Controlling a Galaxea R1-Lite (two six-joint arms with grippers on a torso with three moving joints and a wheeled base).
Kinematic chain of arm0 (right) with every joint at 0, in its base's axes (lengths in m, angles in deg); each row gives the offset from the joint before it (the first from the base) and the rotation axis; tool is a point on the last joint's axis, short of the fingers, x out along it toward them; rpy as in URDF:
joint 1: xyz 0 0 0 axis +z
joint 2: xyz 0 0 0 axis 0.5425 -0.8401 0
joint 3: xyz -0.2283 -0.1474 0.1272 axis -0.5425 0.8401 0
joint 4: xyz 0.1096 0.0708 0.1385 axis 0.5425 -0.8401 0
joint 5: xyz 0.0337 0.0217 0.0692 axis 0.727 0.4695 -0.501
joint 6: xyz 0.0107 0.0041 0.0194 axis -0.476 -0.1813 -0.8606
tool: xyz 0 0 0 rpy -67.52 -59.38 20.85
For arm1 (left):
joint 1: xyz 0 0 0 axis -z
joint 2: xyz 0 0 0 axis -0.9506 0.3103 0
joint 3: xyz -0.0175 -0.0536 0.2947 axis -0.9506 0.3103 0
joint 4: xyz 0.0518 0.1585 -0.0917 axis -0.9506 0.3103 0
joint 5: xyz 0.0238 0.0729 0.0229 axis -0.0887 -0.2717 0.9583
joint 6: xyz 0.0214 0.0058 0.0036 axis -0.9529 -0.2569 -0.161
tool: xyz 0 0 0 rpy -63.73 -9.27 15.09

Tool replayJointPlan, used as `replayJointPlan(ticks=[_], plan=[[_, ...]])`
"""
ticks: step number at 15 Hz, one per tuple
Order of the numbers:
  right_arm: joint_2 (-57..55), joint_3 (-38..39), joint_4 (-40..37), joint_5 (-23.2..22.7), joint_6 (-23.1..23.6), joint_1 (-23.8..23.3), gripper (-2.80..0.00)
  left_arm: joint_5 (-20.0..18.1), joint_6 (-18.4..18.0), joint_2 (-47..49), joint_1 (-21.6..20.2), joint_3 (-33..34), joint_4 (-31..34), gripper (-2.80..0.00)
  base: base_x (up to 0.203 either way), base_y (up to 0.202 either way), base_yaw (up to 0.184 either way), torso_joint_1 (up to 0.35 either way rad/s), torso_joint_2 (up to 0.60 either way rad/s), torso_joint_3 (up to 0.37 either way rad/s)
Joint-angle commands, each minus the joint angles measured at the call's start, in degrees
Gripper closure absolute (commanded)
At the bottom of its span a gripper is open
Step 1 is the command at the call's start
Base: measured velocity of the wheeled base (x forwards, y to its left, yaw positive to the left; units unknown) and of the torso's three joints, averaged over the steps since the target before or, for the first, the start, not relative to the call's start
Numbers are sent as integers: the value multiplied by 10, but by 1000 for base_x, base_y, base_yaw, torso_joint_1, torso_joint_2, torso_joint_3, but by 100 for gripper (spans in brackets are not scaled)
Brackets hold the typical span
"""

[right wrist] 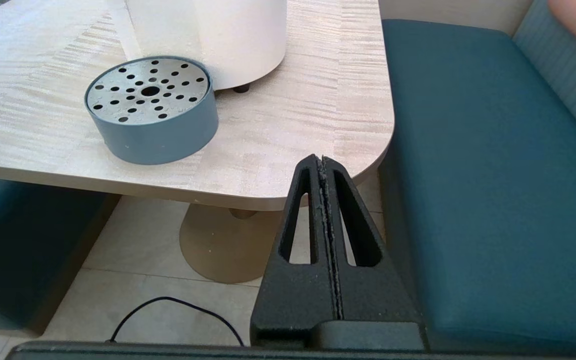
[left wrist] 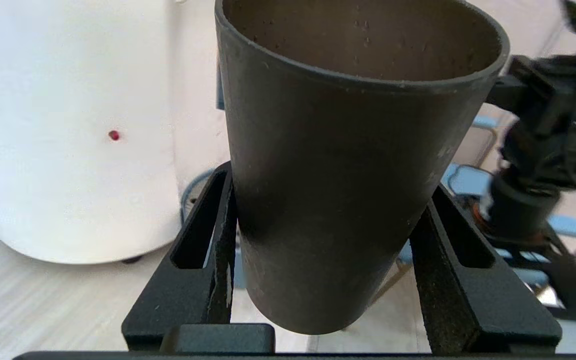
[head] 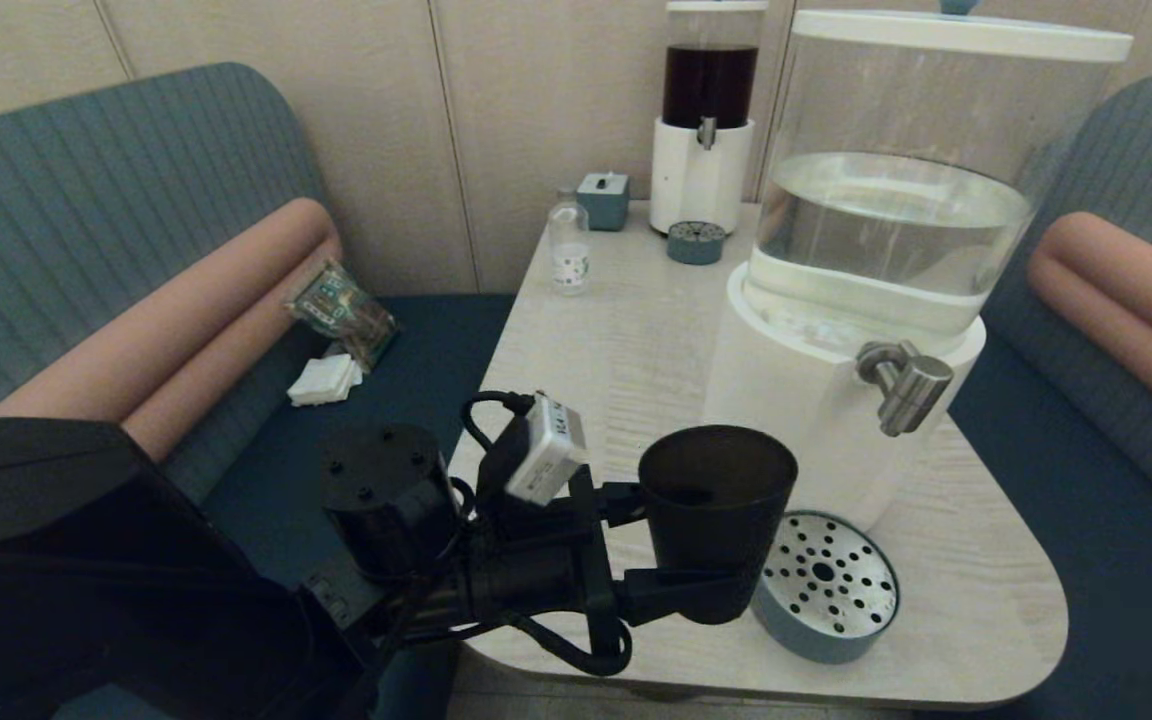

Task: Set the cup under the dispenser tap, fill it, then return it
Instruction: Place it under the water dispenser

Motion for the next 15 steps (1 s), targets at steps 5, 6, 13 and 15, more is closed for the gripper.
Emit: replayJointPlan(ticks=[5, 6, 13, 15], plan=[[0, 0, 0, 0, 0, 0, 0, 22, 3, 105, 38, -96, -5, 0, 0, 0, 0, 0, 0, 0], [0, 0, 0, 0, 0, 0, 0, 24, 3, 122, 39, -110, -5, 0, 0, 0, 0, 0, 0, 0], [0, 0, 0, 0, 0, 0, 0, 43, 19, 216, 51, -242, -5, 0, 0, 0, 0, 0, 0, 0], [0, 0, 0, 0, 0, 0, 0, 53, 22, 247, 62, -268, -5, 0, 0, 0, 0, 0, 0, 0]])
